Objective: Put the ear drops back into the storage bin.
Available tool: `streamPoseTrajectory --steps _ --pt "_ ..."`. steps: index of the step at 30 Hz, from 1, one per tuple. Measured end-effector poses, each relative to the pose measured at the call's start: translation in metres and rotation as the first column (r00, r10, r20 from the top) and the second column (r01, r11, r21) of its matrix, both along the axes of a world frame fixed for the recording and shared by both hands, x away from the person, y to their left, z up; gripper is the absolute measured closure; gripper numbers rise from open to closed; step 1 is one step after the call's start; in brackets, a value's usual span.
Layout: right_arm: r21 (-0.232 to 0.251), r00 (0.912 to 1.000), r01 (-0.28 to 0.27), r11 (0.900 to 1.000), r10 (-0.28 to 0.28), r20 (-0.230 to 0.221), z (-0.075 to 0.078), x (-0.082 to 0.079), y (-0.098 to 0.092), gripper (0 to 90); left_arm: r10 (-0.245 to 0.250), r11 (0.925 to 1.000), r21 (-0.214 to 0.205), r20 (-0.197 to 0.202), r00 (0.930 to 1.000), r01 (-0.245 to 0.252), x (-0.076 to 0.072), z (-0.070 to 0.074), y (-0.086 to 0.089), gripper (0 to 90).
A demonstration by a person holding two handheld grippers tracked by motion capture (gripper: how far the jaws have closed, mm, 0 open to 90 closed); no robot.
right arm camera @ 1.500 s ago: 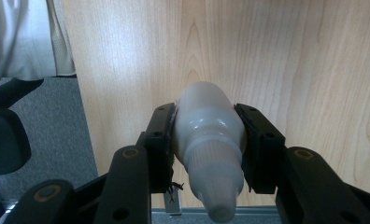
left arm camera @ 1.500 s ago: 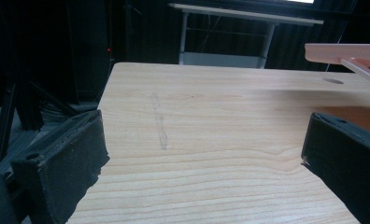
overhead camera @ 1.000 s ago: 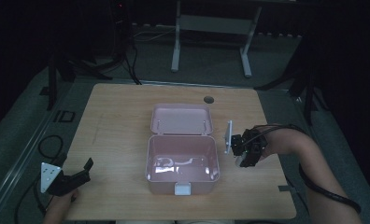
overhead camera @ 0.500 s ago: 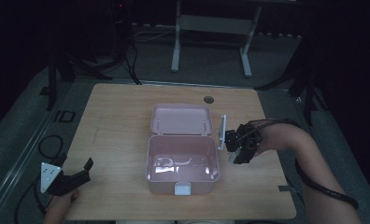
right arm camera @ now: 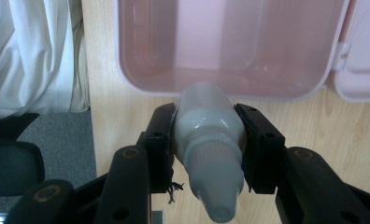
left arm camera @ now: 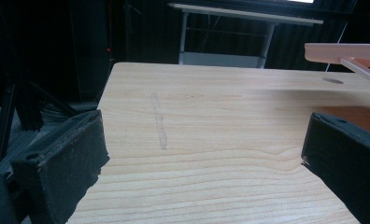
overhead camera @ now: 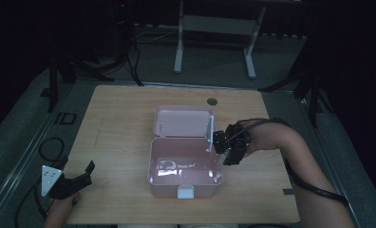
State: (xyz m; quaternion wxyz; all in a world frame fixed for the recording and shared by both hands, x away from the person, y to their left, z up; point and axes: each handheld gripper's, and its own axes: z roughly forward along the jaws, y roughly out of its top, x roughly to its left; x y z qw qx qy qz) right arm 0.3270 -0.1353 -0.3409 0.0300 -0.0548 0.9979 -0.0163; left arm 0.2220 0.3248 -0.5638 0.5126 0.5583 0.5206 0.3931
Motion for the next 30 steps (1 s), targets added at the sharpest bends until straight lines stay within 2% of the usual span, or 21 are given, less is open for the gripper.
streamPoseTrajectory --steps 14,21,30 --pt "-0.003 0.9985 -0.044 0.999 0.044 -0.031 -0.015 0.004 0.033 59.6 -0.002 1.0 -0.001 0.001 1.0 0.002 0.0 0.0 0.0 0.4" --pt "-0.017 0.9977 -0.046 0.9988 0.046 -0.05 -0.031 0.006 0.041 59.6 -0.002 1.0 -0.002 0.001 1.0 0.002 0.0 0.0 0.0 0.4" --pt "-0.013 0.9958 -0.051 0.9986 0.05 -0.077 -0.062 0.008 0.046 59.6 -0.002 1.0 -0.001 0.001 1.0 0.002 0.0 0.0 0.0 0.4"
